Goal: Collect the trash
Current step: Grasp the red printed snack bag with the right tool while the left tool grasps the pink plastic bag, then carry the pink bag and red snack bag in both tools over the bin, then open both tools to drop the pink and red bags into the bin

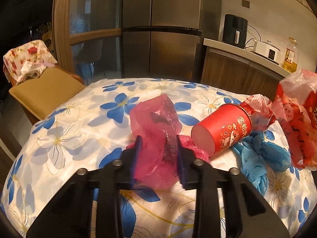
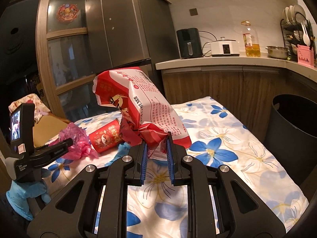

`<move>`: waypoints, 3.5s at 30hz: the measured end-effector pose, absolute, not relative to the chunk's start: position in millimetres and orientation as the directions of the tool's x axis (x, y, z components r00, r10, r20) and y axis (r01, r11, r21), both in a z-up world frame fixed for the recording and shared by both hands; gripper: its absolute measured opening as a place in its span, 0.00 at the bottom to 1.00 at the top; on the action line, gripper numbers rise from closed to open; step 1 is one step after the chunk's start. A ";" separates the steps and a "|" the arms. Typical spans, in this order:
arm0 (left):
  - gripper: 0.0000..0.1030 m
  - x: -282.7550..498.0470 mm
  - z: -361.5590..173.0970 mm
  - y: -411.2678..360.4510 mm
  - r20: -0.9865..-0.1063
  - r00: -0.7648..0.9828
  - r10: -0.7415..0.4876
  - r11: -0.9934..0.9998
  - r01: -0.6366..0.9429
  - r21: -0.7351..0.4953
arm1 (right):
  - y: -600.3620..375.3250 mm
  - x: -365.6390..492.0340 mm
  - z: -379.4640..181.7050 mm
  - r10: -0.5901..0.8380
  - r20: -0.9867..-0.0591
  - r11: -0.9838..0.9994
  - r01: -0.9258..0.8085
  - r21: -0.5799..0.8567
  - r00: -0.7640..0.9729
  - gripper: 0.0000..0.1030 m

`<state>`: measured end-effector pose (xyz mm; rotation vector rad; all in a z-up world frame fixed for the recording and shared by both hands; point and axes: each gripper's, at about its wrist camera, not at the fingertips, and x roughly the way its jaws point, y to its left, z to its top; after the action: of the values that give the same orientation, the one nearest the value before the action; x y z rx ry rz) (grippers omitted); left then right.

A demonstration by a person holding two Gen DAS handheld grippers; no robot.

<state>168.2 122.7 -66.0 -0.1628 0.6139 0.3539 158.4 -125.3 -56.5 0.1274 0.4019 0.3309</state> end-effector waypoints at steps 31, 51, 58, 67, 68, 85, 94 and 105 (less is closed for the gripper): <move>0.10 100.8 -7.8 -7.5 -0.425 0.905 0.022 0.996 -0.054 -0.064 | -228.6 104.4 -37.0 0.173 -0.306 0.968 -0.104 0.230 0.936 0.17; 0.10 162.8 20.9 -199.6 -0.342 0.855 -0.389 0.917 0.395 -0.055 | -374.9 118.4 -16.8 -0.157 -0.260 0.962 0.207 0.180 0.953 0.17; 0.10 180.8 10.7 -239.3 -0.337 0.815 -0.471 0.875 0.481 -0.059 | -398.1 130.4 -21.6 -0.193 -0.281 0.957 0.243 0.157 0.940 0.17; 0.11 197.2 -7.0 -265.3 -0.383 0.785 -0.487 0.858 0.511 -0.045 | -413.8 143.9 -28.3 -0.204 -0.308 0.950 0.264 0.167 0.929 0.17; 0.11 198.5 -8.9 -266.6 -0.388 0.783 -0.486 0.859 0.511 -0.046 | -413.8 145.4 -29.6 -0.203 -0.312 0.950 0.264 0.166 0.928 0.17; 0.12 210.0 -25.4 -277.0 -0.440 0.757 -0.483 0.854 0.518 -0.047 | -423.0 160.9 -37.9 -0.204 -0.351 0.950 0.272 0.156 0.914 0.20; 0.57 208.4 -28.5 -268.6 -0.440 0.757 -0.483 0.857 0.511 -0.063 | -425.9 163.0 -44.3 -0.199 -0.368 0.948 0.273 0.161 0.908 0.44; 0.85 196.1 -21.5 -234.9 -0.399 0.822 -0.407 0.906 0.418 -0.062 | -427.1 158.0 -46.8 -0.205 -0.377 0.944 0.285 0.169 0.903 0.69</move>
<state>196.1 -234.9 -21.5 0.0289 0.4185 -0.4391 158.0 -427.1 -46.8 0.2232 0.3642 -0.2554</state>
